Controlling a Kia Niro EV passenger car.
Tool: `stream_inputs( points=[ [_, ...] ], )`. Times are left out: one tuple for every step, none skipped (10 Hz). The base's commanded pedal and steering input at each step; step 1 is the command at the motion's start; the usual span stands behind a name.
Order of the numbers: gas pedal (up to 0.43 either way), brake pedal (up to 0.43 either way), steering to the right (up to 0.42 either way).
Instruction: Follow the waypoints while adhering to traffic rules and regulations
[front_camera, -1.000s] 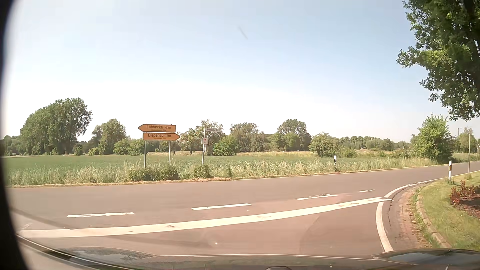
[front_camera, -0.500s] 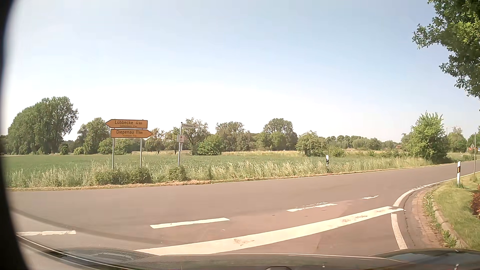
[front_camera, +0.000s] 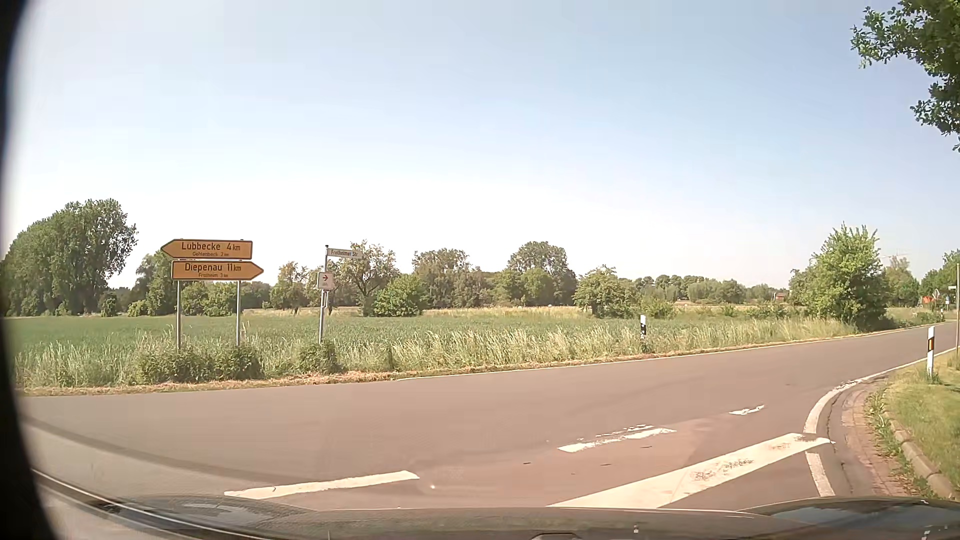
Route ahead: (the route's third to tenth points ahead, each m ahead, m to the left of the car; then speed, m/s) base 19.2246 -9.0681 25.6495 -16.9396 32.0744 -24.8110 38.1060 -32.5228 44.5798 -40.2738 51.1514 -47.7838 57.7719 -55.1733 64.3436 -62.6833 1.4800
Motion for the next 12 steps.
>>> stream_inputs(
  points=[
    [0.0,0.262,0.112],
    [0.0,0.262,0.112],
    [0.0,0.268,0.112],
    [0.0,0.274,0.111],
    [0.0,0.274,0.111],
    [0.0,0.274,0.111],
    [0.0,0.262,0.111],
    [0.0,0.256,0.111],
    [0.0,0.256,0.111],
    [0.0,0.256,0.111],
    [0.0,0.256,0.112],
    [0.0,0.256,0.114]
  ],
)
